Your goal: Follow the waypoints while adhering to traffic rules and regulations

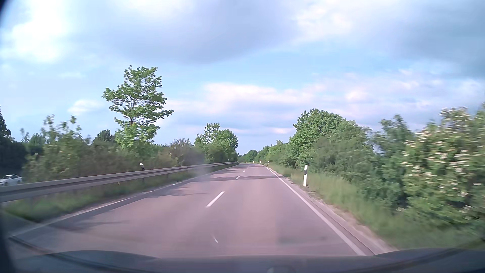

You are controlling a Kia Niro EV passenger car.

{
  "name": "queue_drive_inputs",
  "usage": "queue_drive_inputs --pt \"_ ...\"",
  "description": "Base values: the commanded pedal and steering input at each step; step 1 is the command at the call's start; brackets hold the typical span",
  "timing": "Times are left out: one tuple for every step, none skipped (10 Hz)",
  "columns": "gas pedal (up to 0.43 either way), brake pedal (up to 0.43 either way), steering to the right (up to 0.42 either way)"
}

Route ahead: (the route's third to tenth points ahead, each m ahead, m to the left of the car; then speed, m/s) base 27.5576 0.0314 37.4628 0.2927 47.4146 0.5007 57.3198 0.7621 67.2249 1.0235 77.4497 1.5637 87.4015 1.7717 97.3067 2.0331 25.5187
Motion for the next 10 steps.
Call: queue_drive_inputs --pt "0.228 0.000 -0.003" --pt "0.228 0.000 -0.003" --pt "0.228 0.000 -0.002" --pt "0.228 0.000 -0.001" --pt "0.228 0.000 0.001" --pt "0.228 0.000 0.002" --pt "0.228 0.000 0.002" --pt "0.228 0.000 0.002" --pt "0.228 0.000 0.001" --pt "0.228 0.000 0.001"
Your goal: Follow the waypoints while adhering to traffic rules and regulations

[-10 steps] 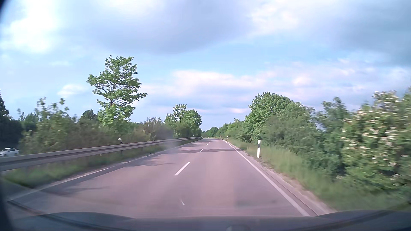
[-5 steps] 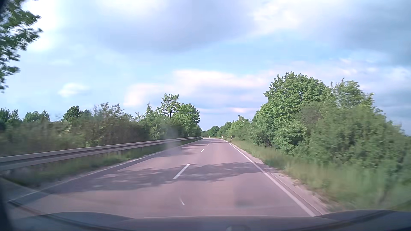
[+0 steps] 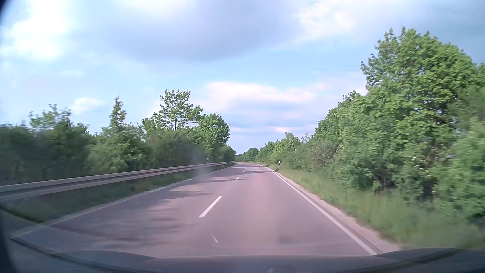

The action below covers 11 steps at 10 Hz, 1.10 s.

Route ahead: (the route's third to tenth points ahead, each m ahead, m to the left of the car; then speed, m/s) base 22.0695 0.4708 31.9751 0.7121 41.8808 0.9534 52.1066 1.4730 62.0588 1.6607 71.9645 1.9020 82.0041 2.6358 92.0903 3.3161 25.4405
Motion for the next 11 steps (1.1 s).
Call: queue_drive_inputs --pt "0.228 0.000 0.000" --pt "0.228 0.000 0.000" --pt "0.228 0.000 0.000" --pt "0.228 0.000 0.000" --pt "0.228 0.000 0.000" --pt "0.228 0.000 0.000" --pt "0.228 0.000 0.000" --pt "0.228 0.000 0.000" --pt "0.228 0.000 0.000" --pt "0.228 0.000 0.000" --pt "0.240 0.000 0.000"
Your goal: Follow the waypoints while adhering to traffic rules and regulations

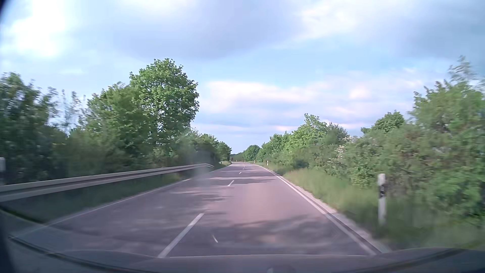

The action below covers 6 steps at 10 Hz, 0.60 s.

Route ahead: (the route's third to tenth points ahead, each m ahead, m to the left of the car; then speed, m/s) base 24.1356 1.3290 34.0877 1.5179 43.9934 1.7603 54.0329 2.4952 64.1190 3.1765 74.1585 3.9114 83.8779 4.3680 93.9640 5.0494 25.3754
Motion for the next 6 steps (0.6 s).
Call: queue_drive_inputs --pt "0.240 0.000 0.000" --pt "0.240 0.000 0.000" --pt "0.240 0.000 -0.002" --pt "0.240 0.000 -0.004" --pt "0.240 0.000 -0.004" --pt "0.240 0.000 -0.004"
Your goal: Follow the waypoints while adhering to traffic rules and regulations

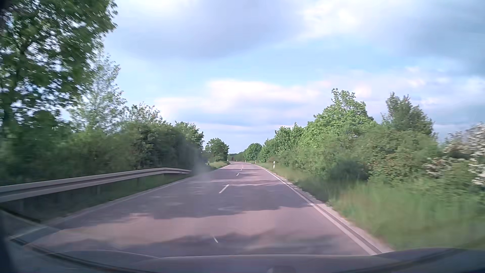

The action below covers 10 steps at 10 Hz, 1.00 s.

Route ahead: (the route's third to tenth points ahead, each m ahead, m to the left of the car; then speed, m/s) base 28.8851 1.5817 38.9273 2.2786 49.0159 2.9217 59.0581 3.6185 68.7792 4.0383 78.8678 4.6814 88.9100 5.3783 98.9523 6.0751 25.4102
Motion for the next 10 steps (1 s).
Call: queue_drive_inputs --pt "0.240 0.000 -0.004" --pt "0.240 0.000 -0.004" --pt "0.240 0.000 -0.004" --pt "0.228 0.000 -0.004" --pt "0.228 0.000 -0.004" --pt "0.228 0.000 -0.004" --pt "0.228 0.000 -0.004" --pt "0.228 0.000 -0.004" --pt "0.228 0.000 -0.004" --pt "0.228 0.000 -0.004"
